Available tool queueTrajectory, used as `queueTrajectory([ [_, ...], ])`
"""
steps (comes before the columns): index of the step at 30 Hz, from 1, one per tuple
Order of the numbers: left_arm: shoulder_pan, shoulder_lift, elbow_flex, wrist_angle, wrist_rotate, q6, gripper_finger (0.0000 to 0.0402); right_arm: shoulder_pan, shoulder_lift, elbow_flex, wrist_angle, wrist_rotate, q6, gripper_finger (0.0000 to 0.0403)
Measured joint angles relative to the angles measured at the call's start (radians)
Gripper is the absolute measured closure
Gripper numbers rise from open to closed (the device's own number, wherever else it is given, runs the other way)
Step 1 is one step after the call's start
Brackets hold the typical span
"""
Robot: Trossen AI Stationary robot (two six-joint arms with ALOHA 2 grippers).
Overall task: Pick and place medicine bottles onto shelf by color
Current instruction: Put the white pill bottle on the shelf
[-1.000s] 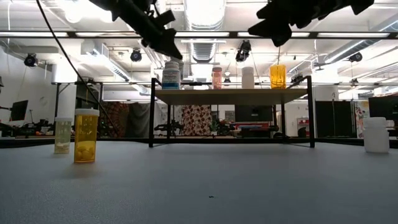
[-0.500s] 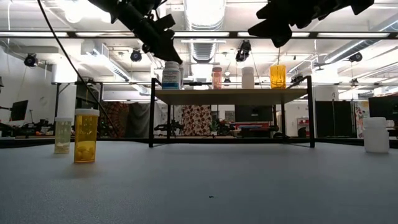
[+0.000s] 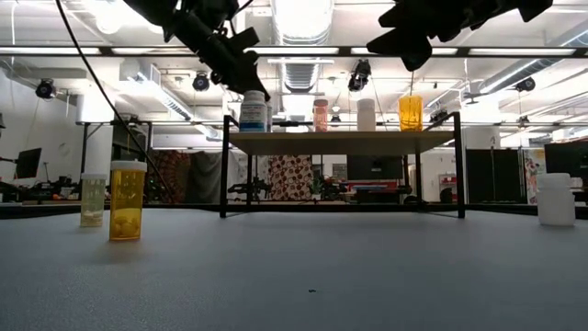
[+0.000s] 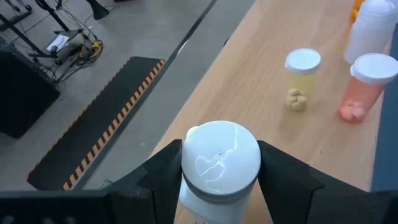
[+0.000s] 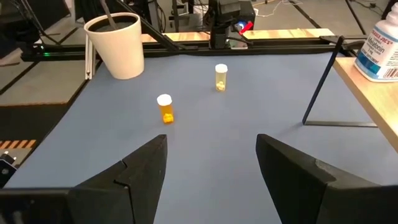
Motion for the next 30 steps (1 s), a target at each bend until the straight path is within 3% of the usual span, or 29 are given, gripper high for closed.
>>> queueTrajectory([
  [22,0.000,0.006,0.001,-0.003,-0.002,-0.023,0.0232,0.000,0.000,0.000,-0.002,0.000,-0.003,0.0168],
  [30,-0.001,0.006,0.001,-0.001,-0.003,-0.024,0.0178,0.000,0.000,0.000,-0.006,-0.002,-0.003,0.0168],
])
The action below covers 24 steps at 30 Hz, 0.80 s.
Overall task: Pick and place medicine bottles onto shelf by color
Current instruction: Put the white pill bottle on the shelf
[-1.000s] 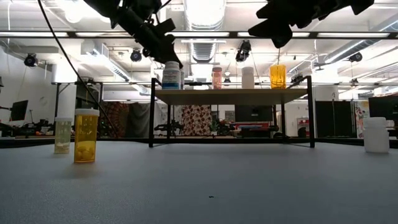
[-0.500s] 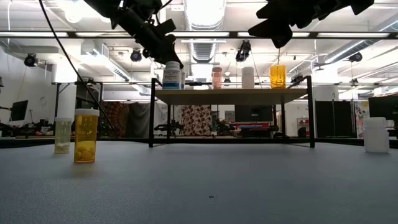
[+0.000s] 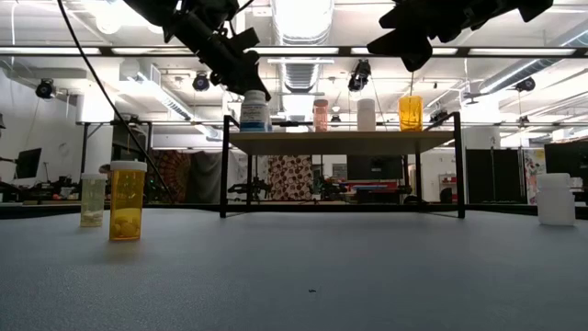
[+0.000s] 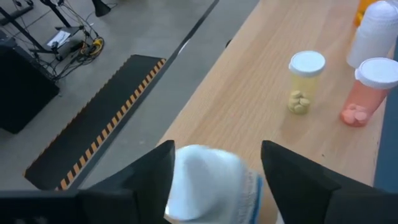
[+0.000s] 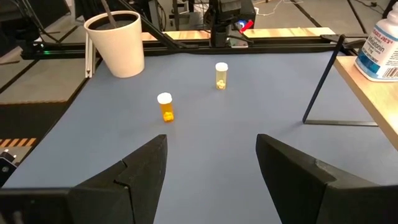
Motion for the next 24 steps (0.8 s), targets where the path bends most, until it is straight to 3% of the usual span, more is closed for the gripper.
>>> queueTrajectory([
  [6,0.000,0.000,0.008,-0.005,0.000,0.006,0.0148,0.000,0.000,0.000,-0.002,0.000,0.000,0.0168],
  [17,-0.026,-0.057,0.023,0.001,0.000,0.058,0.0146,0.000,0.000,0.000,-0.004,-0.001,0.000,0.0168],
  [24,-0.028,-0.088,0.020,0.002,-0.029,0.091,0.0187,0.000,0.000,0.000,-0.006,-0.001,0.000,0.0168],
])
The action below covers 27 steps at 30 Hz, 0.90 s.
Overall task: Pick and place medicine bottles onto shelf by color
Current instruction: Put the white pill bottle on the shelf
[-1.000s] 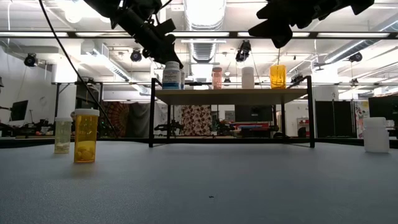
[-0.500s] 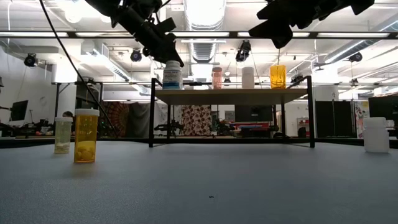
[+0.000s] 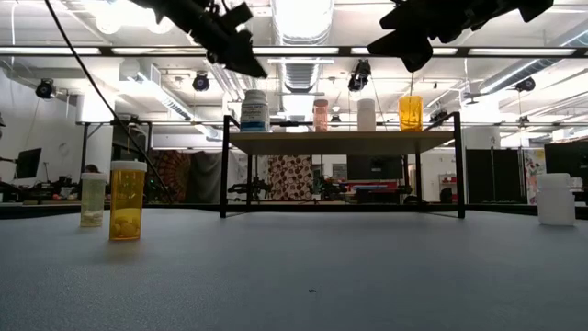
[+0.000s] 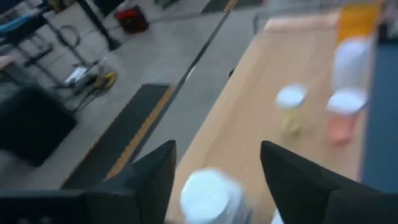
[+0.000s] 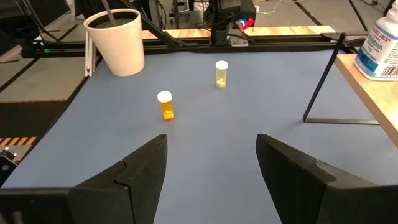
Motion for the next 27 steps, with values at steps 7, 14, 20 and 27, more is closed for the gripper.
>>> queueTrajectory([
  [7,0.015,0.002,-0.021,-0.007,-0.246,0.103,0.0289,0.000,0.000,0.000,-0.012,-0.001,0.009,0.0168],
  [14,0.037,0.003,-0.047,-0.014,-0.250,0.095,0.0369,0.000,0.000,0.000,-0.014,0.000,0.008,0.0168],
  [20,0.037,0.003,-0.087,0.001,-0.238,0.056,0.0397,0.000,0.000,0.000,-0.021,-0.001,0.009,0.0168],
  [27,0.033,0.003,-0.143,0.039,-0.234,0.035,0.0400,0.000,0.000,0.000,-0.022,0.000,0.008,0.0168],
])
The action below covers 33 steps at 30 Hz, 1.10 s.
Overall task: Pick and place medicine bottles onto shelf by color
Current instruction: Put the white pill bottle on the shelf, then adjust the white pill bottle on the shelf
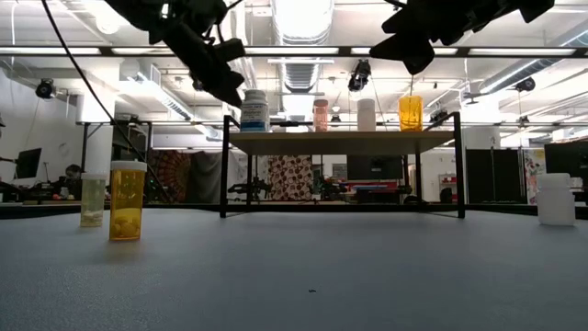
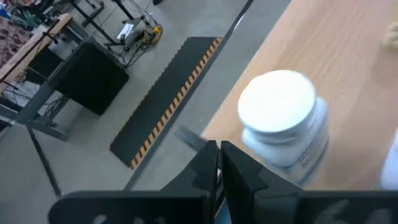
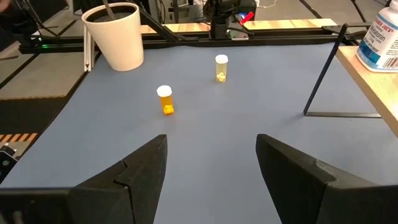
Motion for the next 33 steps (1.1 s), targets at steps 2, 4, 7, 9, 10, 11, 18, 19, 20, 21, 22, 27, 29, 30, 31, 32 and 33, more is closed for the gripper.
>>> queueTrajectory([
  [2,-0.002,0.000,-0.010,0.019,0.017,-0.018,0.0400,0.000,0.000,0.000,0.000,0.000,0.000,0.0168],
  [4,-0.002,0.000,-0.010,0.021,0.046,-0.019,0.0400,0.000,0.000,0.000,0.000,0.000,0.000,0.0168],
  [7,-0.002,0.000,-0.011,0.023,0.090,-0.020,0.0400,0.000,0.000,0.000,0.001,0.000,0.000,0.0168],
  [9,-0.002,0.000,-0.011,0.023,0.105,-0.022,0.0400,0.000,0.000,0.000,0.001,0.000,0.000,0.0168],
  [10,-0.002,0.000,-0.011,0.023,0.106,-0.024,0.0400,0.000,0.000,0.000,0.001,0.000,0.000,0.0168],
  [11,-0.003,0.000,-0.011,0.023,0.107,-0.029,0.0400,0.000,0.000,0.000,0.001,0.000,0.000,0.0168],
  [18,-0.007,-0.001,-0.011,0.017,0.107,-0.046,0.0400,0.000,0.000,0.000,-0.001,0.000,0.000,0.0168],
  [19,-0.007,-0.004,-0.011,0.015,0.106,-0.047,0.0400,0.000,0.000,0.000,-0.002,0.000,0.000,0.0167],
  [20,-0.007,-0.010,-0.011,0.012,0.106,-0.047,0.0400,0.000,0.000,0.000,-0.004,0.000,0.000,0.0168],
  [21,-0.007,-0.018,-0.011,0.007,0.105,-0.048,0.0400,0.000,0.000,0.000,-0.005,0.000,0.000,0.0168],
  [22,-0.010,-0.031,-0.012,0.006,0.105,-0.054,0.0400,0.000,0.000,0.000,-0.005,0.000,0.000,0.0168],
  [27,-0.043,-0.100,-0.012,-0.037,0.106,-0.117,0.0400,0.000,0.000,0.000,-0.005,0.000,0.000,0.0167],
  [29,-0.061,-0.124,-0.021,-0.056,0.107,-0.146,0.0400,0.000,0.000,0.000,-0.005,0.000,0.000,0.0168],
  [30,-0.070,-0.132,-0.027,-0.066,0.107,-0.160,0.0400,0.000,0.000,0.000,-0.006,0.000,0.000,0.0168],
  [31,-0.080,-0.136,-0.031,-0.071,0.107,-0.178,0.0400,0.000,0.000,0.000,-0.006,0.000,0.000,0.0168],
  [32,-0.089,-0.139,-0.039,-0.072,0.107,-0.195,0.0400,0.000,0.000,0.000,-0.008,0.000,0.000,0.0168],
  [33,-0.098,-0.139,-0.043,-0.078,0.107,-0.203,0.0400,0.000,0.000,0.000,-0.008,0.000,0.000,0.0168],
])
